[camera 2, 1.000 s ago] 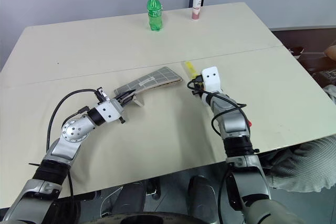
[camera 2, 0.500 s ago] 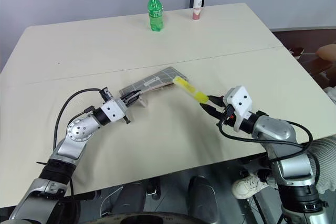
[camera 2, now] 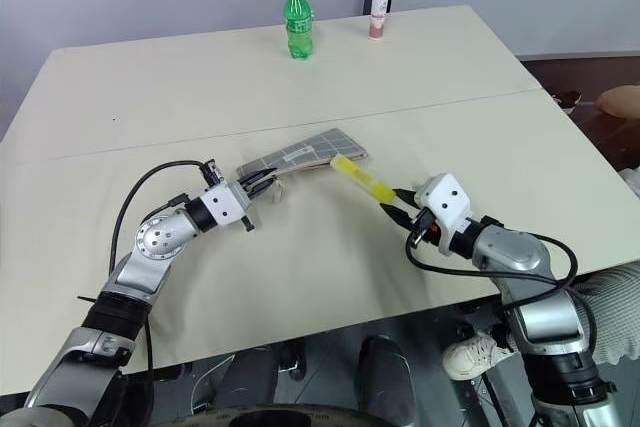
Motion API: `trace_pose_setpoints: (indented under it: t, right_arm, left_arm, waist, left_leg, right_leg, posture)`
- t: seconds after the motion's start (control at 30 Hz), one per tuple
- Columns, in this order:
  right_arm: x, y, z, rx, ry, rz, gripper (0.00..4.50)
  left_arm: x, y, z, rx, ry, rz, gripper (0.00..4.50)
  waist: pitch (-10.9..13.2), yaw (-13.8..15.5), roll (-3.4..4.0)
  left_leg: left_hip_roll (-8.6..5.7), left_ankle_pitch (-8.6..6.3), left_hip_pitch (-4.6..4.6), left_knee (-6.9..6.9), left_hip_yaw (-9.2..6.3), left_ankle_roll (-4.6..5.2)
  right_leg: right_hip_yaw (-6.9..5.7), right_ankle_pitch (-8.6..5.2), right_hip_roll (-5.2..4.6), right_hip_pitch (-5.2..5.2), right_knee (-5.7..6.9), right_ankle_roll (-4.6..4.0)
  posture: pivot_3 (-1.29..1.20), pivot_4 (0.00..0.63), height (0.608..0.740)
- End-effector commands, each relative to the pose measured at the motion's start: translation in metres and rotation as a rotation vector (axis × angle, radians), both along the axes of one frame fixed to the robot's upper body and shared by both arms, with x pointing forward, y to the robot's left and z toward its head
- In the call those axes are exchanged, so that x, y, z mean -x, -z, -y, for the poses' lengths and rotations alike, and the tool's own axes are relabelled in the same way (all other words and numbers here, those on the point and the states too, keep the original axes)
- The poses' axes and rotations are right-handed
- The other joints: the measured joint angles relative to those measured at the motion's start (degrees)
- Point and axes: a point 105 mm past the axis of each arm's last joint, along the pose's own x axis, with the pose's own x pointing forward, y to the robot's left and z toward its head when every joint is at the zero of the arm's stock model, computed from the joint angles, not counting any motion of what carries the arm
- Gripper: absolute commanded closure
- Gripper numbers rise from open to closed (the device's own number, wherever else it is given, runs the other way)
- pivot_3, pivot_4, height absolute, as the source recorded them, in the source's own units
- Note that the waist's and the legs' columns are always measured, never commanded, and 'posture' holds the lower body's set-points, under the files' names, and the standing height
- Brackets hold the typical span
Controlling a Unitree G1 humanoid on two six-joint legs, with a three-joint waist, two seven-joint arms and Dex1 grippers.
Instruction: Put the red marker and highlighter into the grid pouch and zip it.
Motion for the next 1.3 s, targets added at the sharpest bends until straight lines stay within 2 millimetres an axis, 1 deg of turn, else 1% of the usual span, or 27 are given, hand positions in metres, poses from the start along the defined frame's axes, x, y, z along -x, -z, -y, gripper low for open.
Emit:
trace_pose_setpoints:
  t: [0.03,0.1,0.23,0.4,0.5,0.57,0.63,0.7,0.87,1.13,1.2,1.3]
  right_arm:
    - [0.003,-0.018,-0.006,-0.016,-0.039,0.072,3.69]
    - [-0.001,-0.017,-0.006,-0.002,-0.028,0.078,3.69]
    - [-0.009,-0.014,0.001,0.03,0.023,0.079,3.69]
    - [-0.012,-0.008,0.007,0.074,0.039,0.07,3.69]
    - [-0.009,-0.015,0.005,0.026,0.018,0.089,3.69]
    - [-0.002,-0.022,0.001,-0.028,-0.027,0.089,3.69]
    - [0.007,-0.023,-0.002,-0.051,-0.072,0.067,3.69]
    - [0.009,-0.02,0.0,-0.04,-0.078,0.051,3.69]
    - [0.009,-0.014,0.002,0.014,-0.091,0.044,3.69]
    - [-0.001,-0.01,0.007,0.056,-0.069,0.063,3.69]
    - [-0.001,-0.009,0.008,0.076,-0.076,0.067,3.69]
    - [0.002,-0.011,0.009,0.061,-0.099,0.067,3.69]
  left_arm:
    - [0.001,-0.011,0.002,0.023,0.017,0.037,4.5]
    - [0.002,-0.011,0.003,0.023,0.02,0.039,4.5]
    - [0.005,-0.013,0.009,0.013,0.049,0.052,4.5]
    - [0.009,-0.013,0.015,-0.001,0.084,0.057,4.5]
    - [0.009,-0.011,0.014,-0.01,0.08,0.054,4.5]
    - [0.008,-0.01,0.012,-0.01,0.069,0.051,4.5]
    - [0.008,-0.01,0.01,-0.007,0.061,0.05,4.5]
    - [0.007,-0.011,0.01,-0.003,0.059,0.052,4.5]
    - [0.007,-0.014,0.012,0.0,0.063,0.063,4.5]
    - [0.009,-0.014,0.013,0.003,0.068,0.063,4.5]
    - [0.008,-0.014,0.013,0.001,0.069,0.065,4.5]
    - [0.008,-0.015,0.014,0.004,0.065,0.067,4.5]
  waist:
    - [0.0,0.0,0.0]
    - [0.0,0.0,0.0]
    - [0.0,0.1,0.0]
    - [0.0,0.0,0.0]
    - [0.0,0.0,0.0]
    - [0.0,0.0,0.0]
    - [0.0,0.1,0.0]
    - [0.0,0.0,0.0]
    - [0.0,0.1,0.0]
    - [0.0,0.1,0.0]
    - [0.0,0.1,0.0]
    - [0.0,0.1,0.0]
  left_leg:
    - [0.0,0.0,0.01,0.0,0.0,0.0]
    - [0.0,0.0,0.01,0.0,-0.02,0.0]
    - [0.0,0.0,0.01,0.0,-0.02,0.0]
    - [0.0,0.0,0.01,0.0,-0.01,0.0]
    - [0.0,0.0,0.01,0.0,-0.01,0.0]
    - [0.0,0.0,0.01,0.0,-0.01,0.0]
    - [0.0,0.0,0.01,0.0,-0.01,0.0]
    - [0.0,0.0,0.01,0.01,-0.02,0.01]
    - [0.0,0.0,0.02,0.06,-0.04,0.01]
    - [0.0,0.0,0.02,0.07,-0.04,0.01]
    - [0.0,0.0,0.02,0.07,-0.04,0.01]
    - [0.0,0.0,0.02,0.08,-0.04,0.01]
  right_leg:
    - [0.0,0.0,0.0,0.01,0.0,0.0]
    - [0.0,0.0,0.0,0.0,0.0,-0.01]
    - [0.0,0.0,-0.01,0.0,0.0,-0.01]
    - [0.0,0.0,0.0,0.0,-0.01,-0.01]
    - [0.0,0.0,0.0,0.0,0.0,-0.01]
    - [0.0,0.0,0.0,0.0,0.0,-0.01]
    - [0.0,0.0,0.0,0.02,0.0,0.0]
    - [0.0,0.0,0.0,0.04,-0.01,0.0]
    - [0.0,0.0,0.0,0.04,0.01,-0.01]
    - [-0.01,0.0,0.0,0.05,0.01,0.0]
    - [-0.01,0.0,0.0,0.05,0.01,0.0]
    - [-0.01,0.0,0.0,0.05,0.01,0.0]
  posture:
    - [0.0,0.15,0.74]
    - [0.0,0.15,0.74]
    - [0.0,0.15,0.74]
    - [0.0,0.15,0.74]
    - [0.0,0.15,0.74]
    - [0.0,0.15,0.74]
    - [0.0,0.15,0.74]
    - [0.0,0.15,0.74]
    - [0.0,0.15,0.74]
    - [0.0,0.15,0.74]
    - [0.0,0.15,0.74]
    - [0.0,0.15,0.74]
